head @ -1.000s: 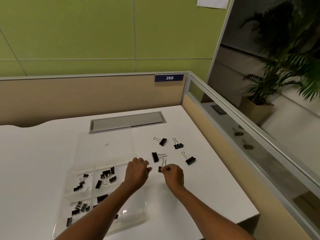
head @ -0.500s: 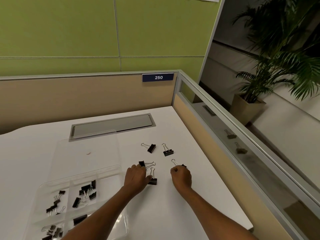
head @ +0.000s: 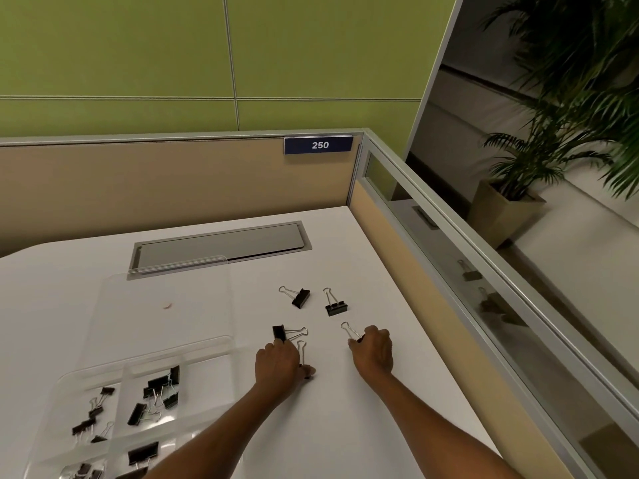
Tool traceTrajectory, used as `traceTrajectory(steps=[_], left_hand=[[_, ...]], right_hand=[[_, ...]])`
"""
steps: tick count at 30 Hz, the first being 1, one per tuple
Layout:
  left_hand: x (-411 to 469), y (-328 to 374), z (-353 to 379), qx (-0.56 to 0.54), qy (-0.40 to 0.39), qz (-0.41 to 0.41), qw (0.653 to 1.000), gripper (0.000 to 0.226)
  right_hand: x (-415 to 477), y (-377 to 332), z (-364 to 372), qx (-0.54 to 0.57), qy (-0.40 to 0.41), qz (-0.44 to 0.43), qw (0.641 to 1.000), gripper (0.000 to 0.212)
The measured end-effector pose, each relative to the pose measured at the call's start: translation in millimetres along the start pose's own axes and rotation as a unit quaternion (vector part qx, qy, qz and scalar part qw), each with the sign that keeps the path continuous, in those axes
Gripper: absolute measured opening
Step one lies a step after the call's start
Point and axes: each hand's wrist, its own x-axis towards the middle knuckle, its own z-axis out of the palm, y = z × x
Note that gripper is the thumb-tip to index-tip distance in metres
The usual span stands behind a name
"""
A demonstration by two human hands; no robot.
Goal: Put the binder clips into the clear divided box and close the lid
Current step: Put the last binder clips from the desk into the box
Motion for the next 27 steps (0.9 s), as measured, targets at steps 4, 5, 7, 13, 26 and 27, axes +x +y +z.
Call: traceTrajectory(steps=[4, 5, 7, 13, 26, 27], left_hand=[[0.1, 5.0, 1.5, 0.005, -0.01, -0.004, 1.0, 0.062], [0.0, 6.6, 1.2, 0.005, -0.012, -0.003, 1.0, 0.062], [-0.5, 10.2, -0.2, 0.001, -0.018, -0.006, 1.0, 0.061], [-3.0, 17.9, -1.5, -0.018, -0.025, -0.006, 1.0, 0.045], [-5.0, 17.2, -1.5, -0.127, -0.062, -0.007, 0.99, 0.043], [-5.3, 15.8, -1.7, -0.135, -0.061, -0.008, 0.989, 0.044]], right_hand=[[5.1, -0.7, 1.2, -0.032, -0.013, 0.011, 0.999, 0.044], [6.2, -0.3, 1.8, -0.037, -0.016, 0.014, 0.999, 0.045], [7.6, 0.5, 2.8, -0.045, -0.022, 0.016, 0.999, 0.043], [9.5, -1.7, 2.1, -0.046, -0.048, 0.022, 0.998, 0.037], [8.6, -2.3, 0.1, 0.099, -0.109, 0.104, 0.984, 0.032], [8.8, -1.0, 1.5, 0.141, -0.109, 0.115, 0.977, 0.028]])
